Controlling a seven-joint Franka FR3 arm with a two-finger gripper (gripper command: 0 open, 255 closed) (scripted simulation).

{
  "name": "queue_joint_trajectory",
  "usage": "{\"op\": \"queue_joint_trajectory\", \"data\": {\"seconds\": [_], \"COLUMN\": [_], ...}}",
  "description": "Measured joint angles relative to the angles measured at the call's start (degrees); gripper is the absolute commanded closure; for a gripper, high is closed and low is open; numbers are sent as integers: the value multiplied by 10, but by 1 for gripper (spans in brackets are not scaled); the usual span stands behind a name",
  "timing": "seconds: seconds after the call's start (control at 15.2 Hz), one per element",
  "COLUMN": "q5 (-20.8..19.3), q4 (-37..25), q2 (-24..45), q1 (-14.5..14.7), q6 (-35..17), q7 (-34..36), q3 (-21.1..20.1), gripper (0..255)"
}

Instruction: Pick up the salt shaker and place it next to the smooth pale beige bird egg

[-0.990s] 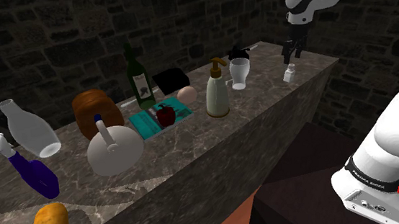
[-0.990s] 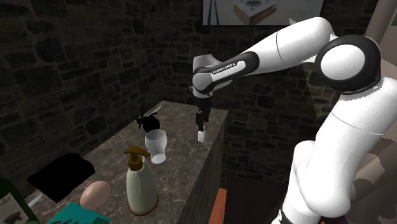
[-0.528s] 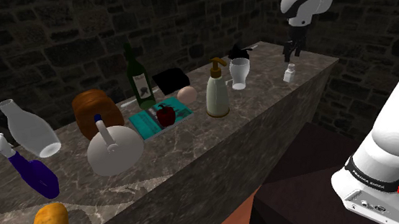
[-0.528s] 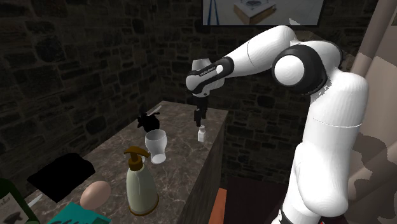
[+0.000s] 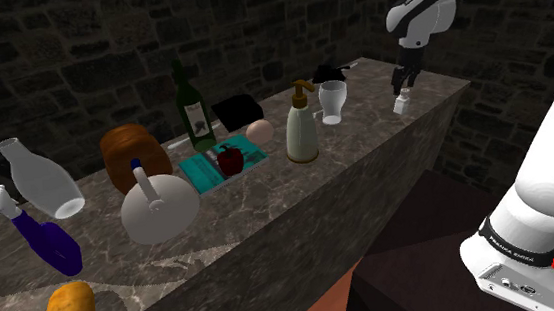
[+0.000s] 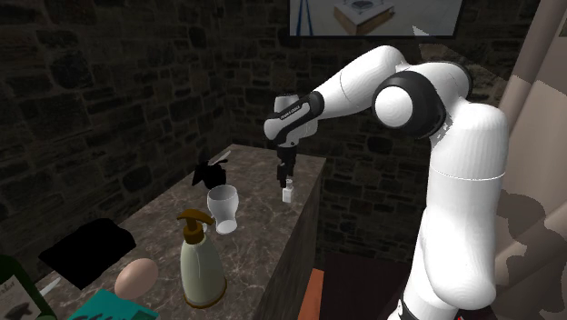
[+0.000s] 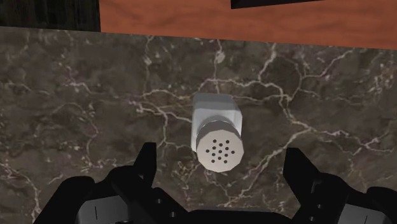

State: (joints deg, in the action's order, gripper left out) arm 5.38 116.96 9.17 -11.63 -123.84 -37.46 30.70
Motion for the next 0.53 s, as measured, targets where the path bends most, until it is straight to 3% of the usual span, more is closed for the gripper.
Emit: {"op": "queue_joint_trajectory", "data": {"seconds": [0.46, 0.53], "q5": [3, 3], "q4": [5, 5], "q2": [4, 4], "q1": [-1, -1], "q6": [-9, -9], "q7": [-4, -4], "q3": [0, 0], "gripper": [0, 255]}}
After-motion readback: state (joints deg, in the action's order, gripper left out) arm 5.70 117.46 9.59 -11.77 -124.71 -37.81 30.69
